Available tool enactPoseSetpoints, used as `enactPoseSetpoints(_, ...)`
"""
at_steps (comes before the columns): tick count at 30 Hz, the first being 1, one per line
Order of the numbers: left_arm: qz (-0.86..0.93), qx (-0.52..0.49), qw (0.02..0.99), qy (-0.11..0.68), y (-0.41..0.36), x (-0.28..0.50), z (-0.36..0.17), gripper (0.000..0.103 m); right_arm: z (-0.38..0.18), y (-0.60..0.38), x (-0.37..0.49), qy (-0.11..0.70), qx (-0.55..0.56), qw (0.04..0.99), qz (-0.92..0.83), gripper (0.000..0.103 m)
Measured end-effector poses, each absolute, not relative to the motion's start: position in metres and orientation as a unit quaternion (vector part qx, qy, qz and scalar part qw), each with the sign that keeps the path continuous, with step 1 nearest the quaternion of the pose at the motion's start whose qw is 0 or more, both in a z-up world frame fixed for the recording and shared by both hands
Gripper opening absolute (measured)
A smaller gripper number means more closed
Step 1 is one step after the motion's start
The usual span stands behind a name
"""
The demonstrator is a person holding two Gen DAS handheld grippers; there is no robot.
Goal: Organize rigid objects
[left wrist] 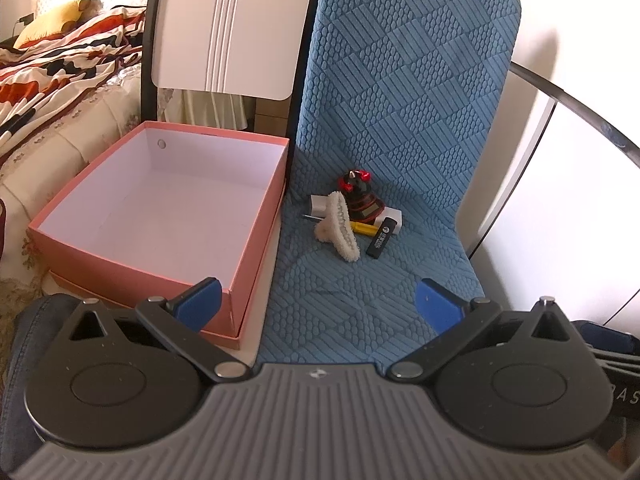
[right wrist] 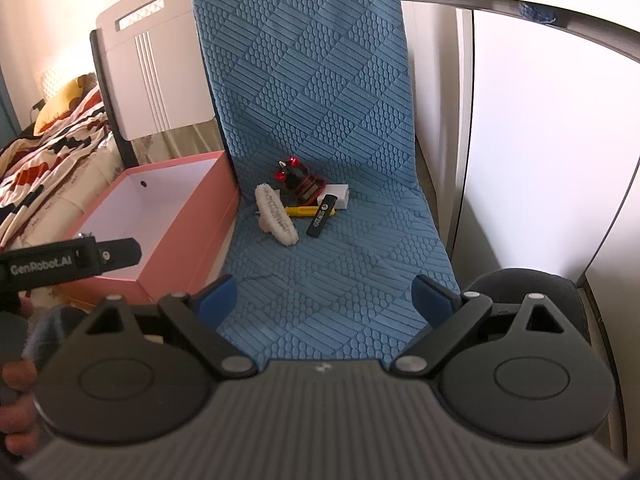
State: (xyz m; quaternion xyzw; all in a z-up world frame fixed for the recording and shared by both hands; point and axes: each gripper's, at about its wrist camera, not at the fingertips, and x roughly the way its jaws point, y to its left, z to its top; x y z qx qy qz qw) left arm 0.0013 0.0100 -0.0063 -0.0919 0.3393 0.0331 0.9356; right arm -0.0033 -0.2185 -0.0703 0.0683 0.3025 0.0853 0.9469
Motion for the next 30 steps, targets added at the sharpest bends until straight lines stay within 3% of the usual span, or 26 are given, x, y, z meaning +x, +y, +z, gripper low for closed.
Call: enactPoseSetpoints(30, 0.028, -0.089, 0.936, 0.340, 0.0116, 0.0067, -0.0079, 0.103, -0.0714, -0.2202, -0.0003, 0.304, 0.072, 0.946, 0.089, 0.095)
